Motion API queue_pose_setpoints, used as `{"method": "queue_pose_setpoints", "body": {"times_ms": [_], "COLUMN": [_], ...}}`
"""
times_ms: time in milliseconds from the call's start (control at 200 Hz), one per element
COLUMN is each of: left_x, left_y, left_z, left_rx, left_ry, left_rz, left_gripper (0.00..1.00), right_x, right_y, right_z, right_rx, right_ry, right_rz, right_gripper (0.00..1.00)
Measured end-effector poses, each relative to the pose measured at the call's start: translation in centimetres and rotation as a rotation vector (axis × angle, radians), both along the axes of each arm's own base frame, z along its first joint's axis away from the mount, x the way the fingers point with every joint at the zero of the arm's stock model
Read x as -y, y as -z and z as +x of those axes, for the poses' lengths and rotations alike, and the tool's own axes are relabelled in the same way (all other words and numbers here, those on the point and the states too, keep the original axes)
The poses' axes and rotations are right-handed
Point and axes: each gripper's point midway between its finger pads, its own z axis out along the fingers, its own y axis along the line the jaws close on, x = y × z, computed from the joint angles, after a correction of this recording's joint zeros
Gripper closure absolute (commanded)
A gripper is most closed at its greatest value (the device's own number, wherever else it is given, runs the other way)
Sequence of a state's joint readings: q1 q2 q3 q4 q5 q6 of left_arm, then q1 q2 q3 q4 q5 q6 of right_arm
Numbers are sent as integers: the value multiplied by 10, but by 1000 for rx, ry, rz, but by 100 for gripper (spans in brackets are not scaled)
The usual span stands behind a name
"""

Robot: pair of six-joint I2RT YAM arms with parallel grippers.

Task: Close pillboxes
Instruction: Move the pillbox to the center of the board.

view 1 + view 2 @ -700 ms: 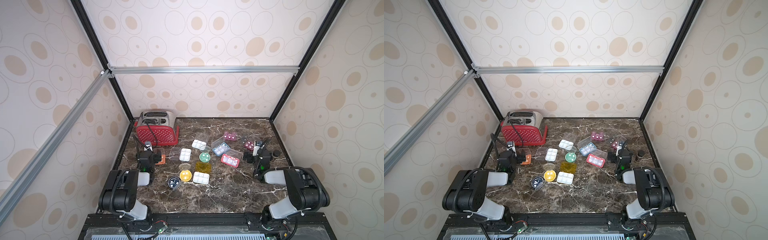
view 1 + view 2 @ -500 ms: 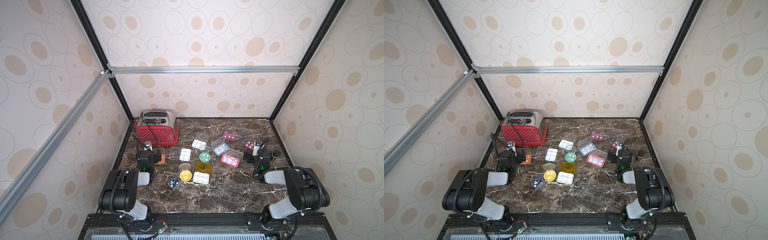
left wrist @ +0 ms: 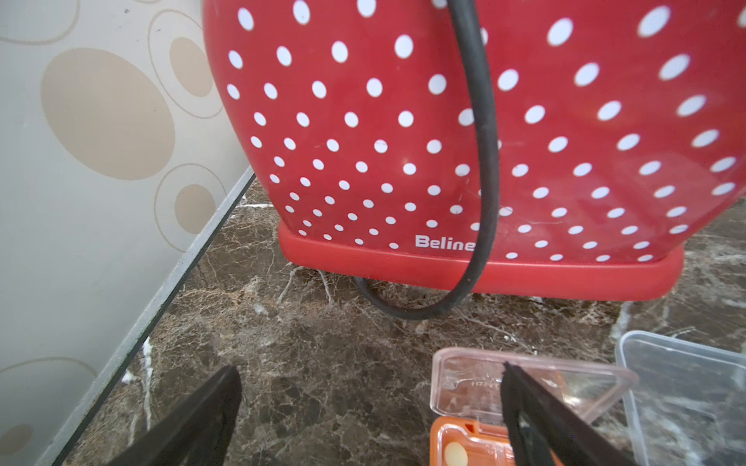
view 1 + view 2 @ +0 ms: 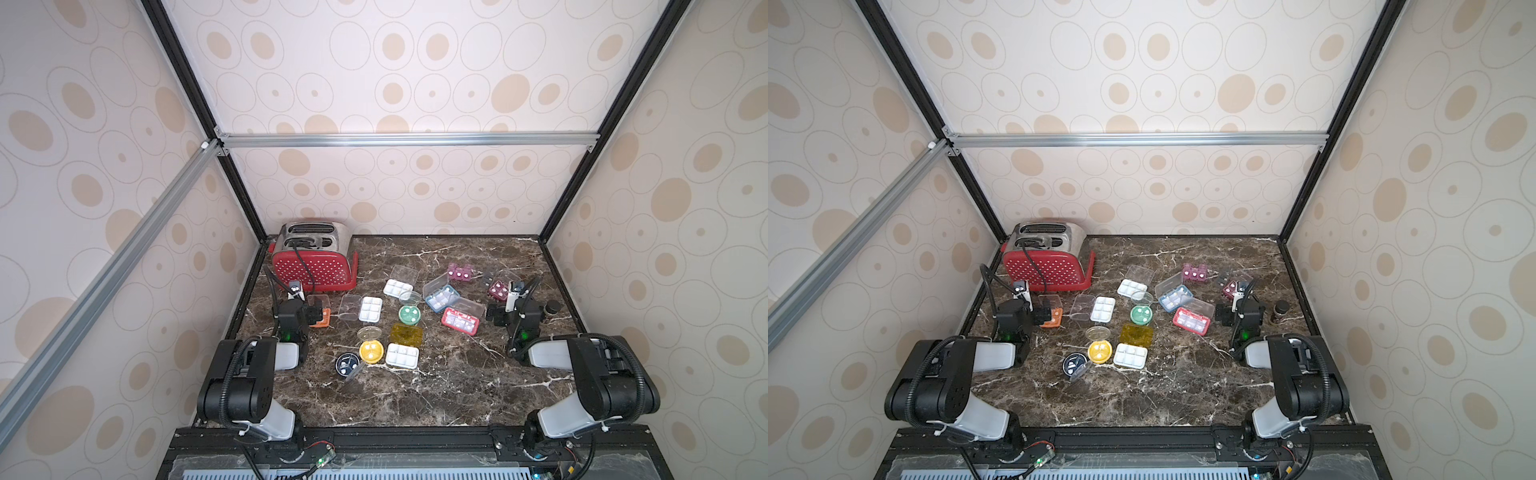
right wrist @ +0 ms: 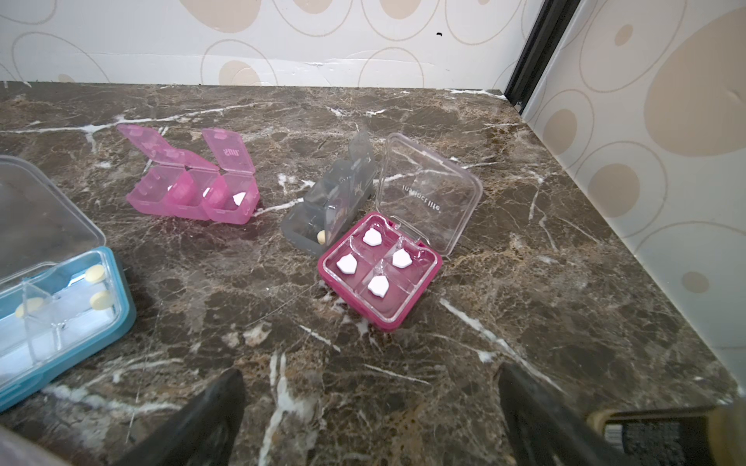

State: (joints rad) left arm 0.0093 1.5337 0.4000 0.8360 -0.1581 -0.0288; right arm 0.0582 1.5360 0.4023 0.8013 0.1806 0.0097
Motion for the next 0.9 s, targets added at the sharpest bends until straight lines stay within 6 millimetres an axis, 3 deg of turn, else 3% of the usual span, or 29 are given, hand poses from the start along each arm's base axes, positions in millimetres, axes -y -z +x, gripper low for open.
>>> {"method": "queue_pose_setpoints", "body": {"times_ms": [526,686,897], "left_x": [-2,-5,-6], "left_y": [-1,-45,-100], "left_z": [0,12,-6], "left_rx": [-41,14,50], "left_ry": [-12,-32,-49], "left_rz": [-3,0,-24], "left_gripper": [1,1,1], "right_x": [5,8,2], "right_y": [-3,-34,-76], "right_z": [-2,0,-9], "right_rx": [-20,-8,-88], "right_ry": [29,45,52], "right_rz": [-5,-7,36], "right_gripper": [1,1,1]}}
